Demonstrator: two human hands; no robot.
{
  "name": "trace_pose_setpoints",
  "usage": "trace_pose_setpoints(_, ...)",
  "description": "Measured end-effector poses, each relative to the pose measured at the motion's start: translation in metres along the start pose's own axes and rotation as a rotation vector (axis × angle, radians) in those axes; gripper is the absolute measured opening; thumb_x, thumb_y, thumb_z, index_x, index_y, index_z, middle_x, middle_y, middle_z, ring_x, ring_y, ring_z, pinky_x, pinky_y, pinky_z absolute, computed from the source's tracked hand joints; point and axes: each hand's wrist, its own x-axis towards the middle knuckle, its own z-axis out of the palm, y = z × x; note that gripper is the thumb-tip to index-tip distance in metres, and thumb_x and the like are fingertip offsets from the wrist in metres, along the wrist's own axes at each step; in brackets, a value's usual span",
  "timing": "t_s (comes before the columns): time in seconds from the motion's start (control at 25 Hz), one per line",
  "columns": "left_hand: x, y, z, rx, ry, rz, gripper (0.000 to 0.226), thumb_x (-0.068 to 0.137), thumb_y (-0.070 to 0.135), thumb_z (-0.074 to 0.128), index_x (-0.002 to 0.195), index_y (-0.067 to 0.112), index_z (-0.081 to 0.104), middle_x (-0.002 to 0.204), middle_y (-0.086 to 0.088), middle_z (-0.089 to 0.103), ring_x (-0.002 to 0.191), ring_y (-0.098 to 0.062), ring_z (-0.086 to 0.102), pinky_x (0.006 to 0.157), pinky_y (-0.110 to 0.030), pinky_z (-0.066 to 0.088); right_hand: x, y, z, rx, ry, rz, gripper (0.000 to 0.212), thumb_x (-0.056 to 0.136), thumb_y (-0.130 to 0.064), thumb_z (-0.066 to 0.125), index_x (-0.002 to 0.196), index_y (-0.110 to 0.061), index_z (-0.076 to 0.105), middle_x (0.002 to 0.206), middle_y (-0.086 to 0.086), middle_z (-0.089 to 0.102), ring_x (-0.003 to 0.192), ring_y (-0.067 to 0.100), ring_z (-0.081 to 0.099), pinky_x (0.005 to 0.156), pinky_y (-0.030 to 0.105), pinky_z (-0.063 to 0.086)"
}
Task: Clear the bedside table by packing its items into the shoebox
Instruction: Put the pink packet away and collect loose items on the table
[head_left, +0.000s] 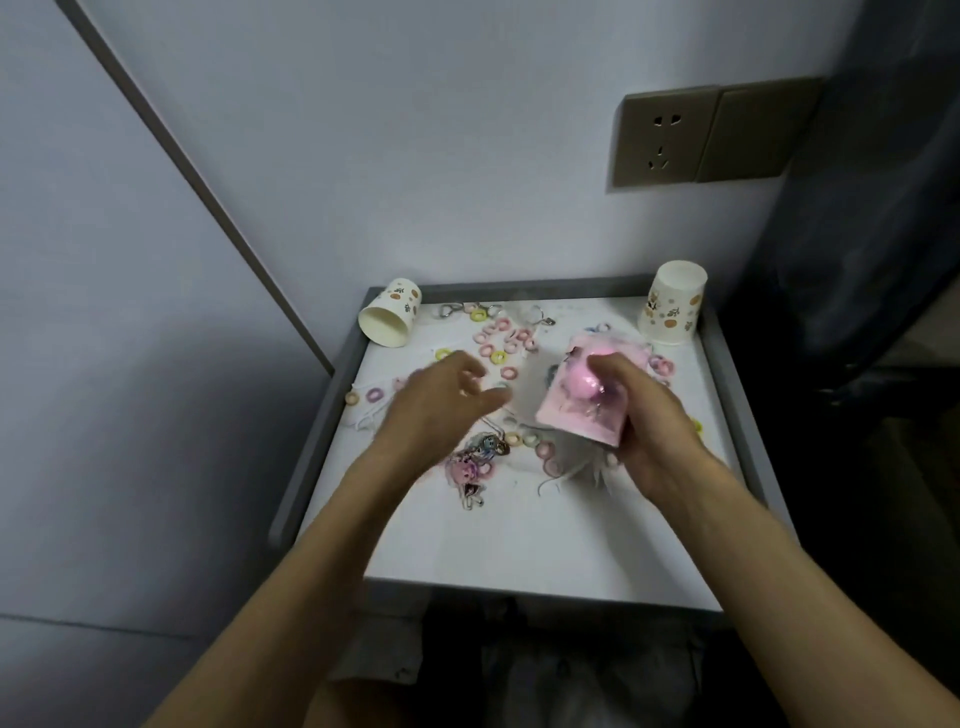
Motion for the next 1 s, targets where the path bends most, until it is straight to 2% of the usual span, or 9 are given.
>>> trace_pose_setpoints(0.12, -0.006, -0.042, 0.004, 0.419, 0.064, -0.159, 0.043, 0.091, 0.047, 0.060, 0.125, 0.020, 0.053, 0.122, -0.002, 0.062, 0.105, -0.022, 0.060, 0.083, -0.037, 0.050, 0.010, -0.008, -0.016, -0.060, 0.077, -0.042, 0.013, 0.081, -0.022, 0.064, 0.093, -0.016, 0.067, 0.078, 0.004, 0.075, 0.067, 0.021, 0.072, 0.050, 0.027, 0.050)
trace_pose_setpoints(0.2, -0.008, -0.056, 0.016, 0.466, 0.058, -0.179, 0.039, 0.093, 0.039, 0.059, 0.123, 0.017, 0.050, 0.122, -0.005, 0.060, 0.107, -0.026, 0.058, 0.077, -0.035, 0.045, 0.011, -0.011, -0.026, -0.168, 0.096, -0.037, 0.009, 0.079, -0.021, 0.065, 0.085, -0.014, 0.068, 0.067, 0.002, 0.071, 0.061, 0.022, 0.069, 0.049, 0.030, 0.052)
trace_pose_setpoints(0.28, -0.004, -0.060, 0.023, 0.475, 0.113, -0.151, 0.034, 0.093, 0.030, 0.058, 0.121, 0.013, 0.047, 0.119, -0.008, 0.060, 0.106, -0.029, 0.058, 0.071, -0.034, 0.039, 0.010, -0.012, -0.036, -0.224, 0.134, -0.028, 0.008, 0.077, -0.018, 0.066, 0.080, -0.011, 0.069, 0.064, 0.004, 0.069, 0.059, 0.023, 0.067, 0.058, 0.034, 0.054)
trace_pose_setpoints(0.44, -0.001, -0.060, 0.024, 0.513, 0.141, -0.134, 0.028, 0.097, 0.020, 0.053, 0.119, 0.004, 0.048, 0.120, -0.017, 0.055, 0.107, -0.035, 0.057, 0.072, -0.035, 0.038, 0.001, -0.015, -0.051, -0.277, 0.152, -0.025, 0.035, 0.073, -0.022, 0.066, 0.098, 0.002, 0.069, 0.093, 0.027, 0.070, 0.077, 0.042, 0.067, 0.066, 0.043, 0.049)
trace_pose_setpoints(0.52, 0.000, -0.058, 0.021, 0.475, 0.155, -0.071, 0.027, 0.095, 0.010, 0.055, 0.118, -0.001, 0.049, 0.121, -0.020, 0.048, 0.100, -0.036, 0.057, 0.067, -0.030, 0.037, -0.003, -0.016, -0.053, -0.268, 0.130, -0.035, 0.036, 0.076, -0.022, 0.065, 0.102, 0.003, 0.067, 0.098, 0.031, 0.068, 0.075, 0.044, 0.066, 0.059, 0.039, 0.049)
trace_pose_setpoints(0.64, 0.017, -0.045, 0.015, 0.371, 0.137, 0.081, 0.028, 0.089, 0.000, 0.058, 0.114, 0.001, 0.047, 0.115, -0.015, 0.044, 0.084, -0.026, 0.052, 0.055, -0.023, 0.032, -0.007, -0.017, -0.049, -0.248, 0.080, -0.027, 0.034, 0.080, -0.021, 0.063, 0.105, 0.003, 0.067, 0.095, 0.032, 0.068, 0.069, 0.038, 0.064, 0.052, 0.033, 0.046)
trace_pose_setpoints(0.76, 0.040, -0.033, 0.015, 0.436, -0.018, 0.194, 0.024, 0.087, 0.001, 0.058, 0.108, 0.011, 0.054, 0.110, -0.010, 0.060, 0.086, -0.021, 0.051, 0.065, -0.032, 0.040, -0.008, -0.019, -0.047, -0.219, 0.039, -0.025, 0.034, 0.081, -0.020, 0.061, 0.104, 0.005, 0.065, 0.090, 0.035, 0.066, 0.068, 0.043, 0.062, 0.053, 0.036, 0.041)
trace_pose_setpoints(0.88, 0.053, -0.036, 0.019, 0.543, -0.150, 0.284, 0.018, 0.088, 0.008, 0.064, 0.102, 0.019, 0.063, 0.108, -0.003, 0.063, 0.096, -0.019, 0.056, 0.079, -0.034, 0.049, -0.007, -0.019, -0.045, -0.189, 0.030, -0.039, 0.031, 0.082, -0.019, 0.061, 0.103, 0.003, 0.066, 0.093, 0.032, 0.068, 0.071, 0.042, 0.062, 0.059, 0.040, 0.047)
trace_pose_setpoints(1.0, 0.060, -0.038, 0.022, 0.625, -0.140, 0.370, 0.008, 0.087, 0.018, 0.071, 0.094, 0.021, 0.067, 0.102, 0.003, 0.061, 0.089, -0.014, 0.055, 0.074, -0.030, 0.047, -0.004, -0.019, -0.044, -0.174, 0.022, -0.049, 0.021, 0.082, -0.017, 0.061, 0.097, -0.003, 0.068, 0.086, 0.025, 0.071, 0.067, 0.038, 0.065, 0.069, 0.050, 0.053)
